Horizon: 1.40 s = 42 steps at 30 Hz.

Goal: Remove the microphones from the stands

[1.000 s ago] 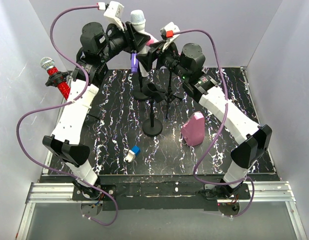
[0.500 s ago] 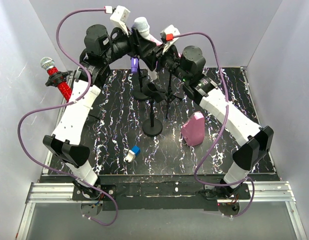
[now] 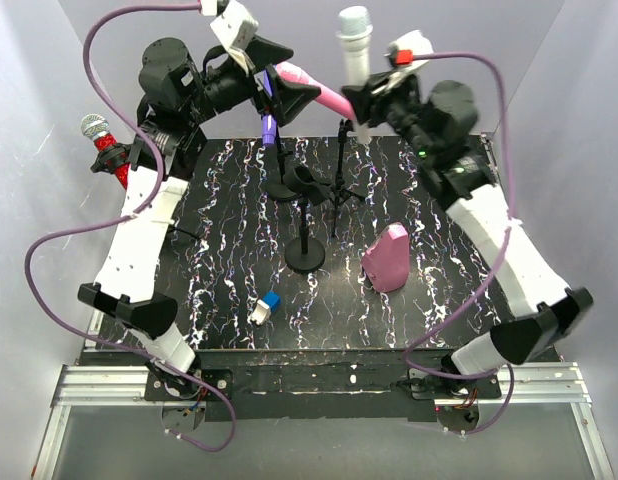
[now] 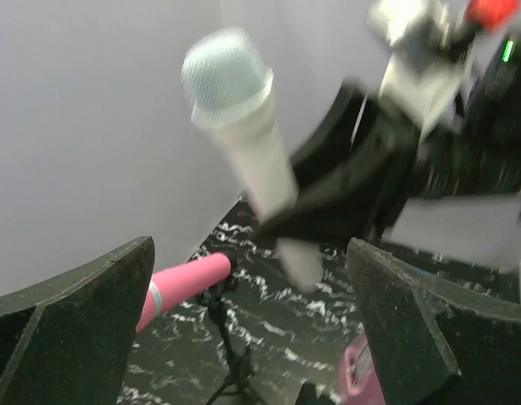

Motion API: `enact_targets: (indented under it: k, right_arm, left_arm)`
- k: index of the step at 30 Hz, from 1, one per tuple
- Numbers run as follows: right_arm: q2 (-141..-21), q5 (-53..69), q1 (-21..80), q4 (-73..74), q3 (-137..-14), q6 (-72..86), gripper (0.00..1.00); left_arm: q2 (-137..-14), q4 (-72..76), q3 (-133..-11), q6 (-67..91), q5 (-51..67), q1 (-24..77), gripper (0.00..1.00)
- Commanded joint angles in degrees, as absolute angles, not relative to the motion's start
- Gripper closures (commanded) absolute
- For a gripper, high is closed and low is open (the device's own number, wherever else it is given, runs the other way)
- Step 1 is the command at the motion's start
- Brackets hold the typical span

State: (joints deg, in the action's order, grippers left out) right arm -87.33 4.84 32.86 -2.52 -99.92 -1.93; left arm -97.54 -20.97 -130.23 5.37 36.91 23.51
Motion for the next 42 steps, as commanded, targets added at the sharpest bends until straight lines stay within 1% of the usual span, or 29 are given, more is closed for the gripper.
enact_targets:
  k: [1, 4, 8, 12, 15, 21, 24, 27, 31, 34, 36, 39, 42]
  right_arm:
    - [-78.3, 5.4, 23.8, 6.4, -99.6, -2.9, 0.99]
    - [-75.2, 11.6, 15.3, 16.1, -95.7, -3.9, 0.99]
    - [-69.3, 14.0, 4.7, 22.7, -85.6, -6.4, 0.99]
    - [-66.5, 14.3, -1.9, 28.7, -75.9, -13.2, 0.99]
    - [-68.5, 13.9, -3.9, 32.0, -72.0, -15.9, 0.99]
    - [-77.2, 11.3, -5.6, 35.3, -67.9, -19.6, 0.99]
    - [-81.9, 7.6, -5.9, 37.3, -67.4, -19.8, 0.99]
    - [-85.7, 6.0, -7.1, 36.9, -66.4, -17.7, 0.99]
    - [-89.6, 5.6, -7.9, 34.2, -65.2, -16.6, 0.99]
    - [-92.9, 4.9, -8.2, 33.4, -65.7, -15.1, 0.99]
    - [-95.1, 4.6, -8.3, 32.9, -66.1, -14.2, 0.99]
    - [-97.7, 3.8, -8.3, 32.2, -66.6, -13.7, 0.99]
    - [-99.7, 3.7, -8.3, 31.3, -66.6, -15.6, 0.99]
  left_arm:
    - [-93.2, -26.6, -122.5, -11.4, 42.4, 23.7, 0.02]
    - [-89.1, -28.6, -114.9, -18.7, 37.6, 23.7, 0.02]
    - [-84.8, -29.9, -108.0, -20.2, 26.1, 23.7, 0.02]
    - [-83.4, -35.4, -106.3, -23.4, 25.0, 23.7, 0.02]
    - [-82.1, -35.9, -105.2, -19.7, 24.5, 23.6, 0.02]
    - [-79.6, -40.4, -104.3, -18.3, 26.6, 23.6, 0.02]
    - [-78.6, -43.8, -103.1, -16.4, 30.0, 23.7, 0.02]
    - [-77.1, -43.1, -100.3, -11.4, 30.1, 23.6, 0.02]
    - [-74.9, -40.9, -96.5, -9.6, 26.6, 23.6, 0.02]
    - [-75.3, -40.2, -96.4, -3.3, 16.4, 23.7, 0.02]
    - [-75.8, -41.0, -96.6, -4.6, 13.8, 23.7, 0.02]
    - [-75.3, -41.0, -94.9, -7.2, 13.1, 23.7, 0.02]
    - [-74.2, -41.9, -93.1, -13.9, 16.9, 23.7, 0.02]
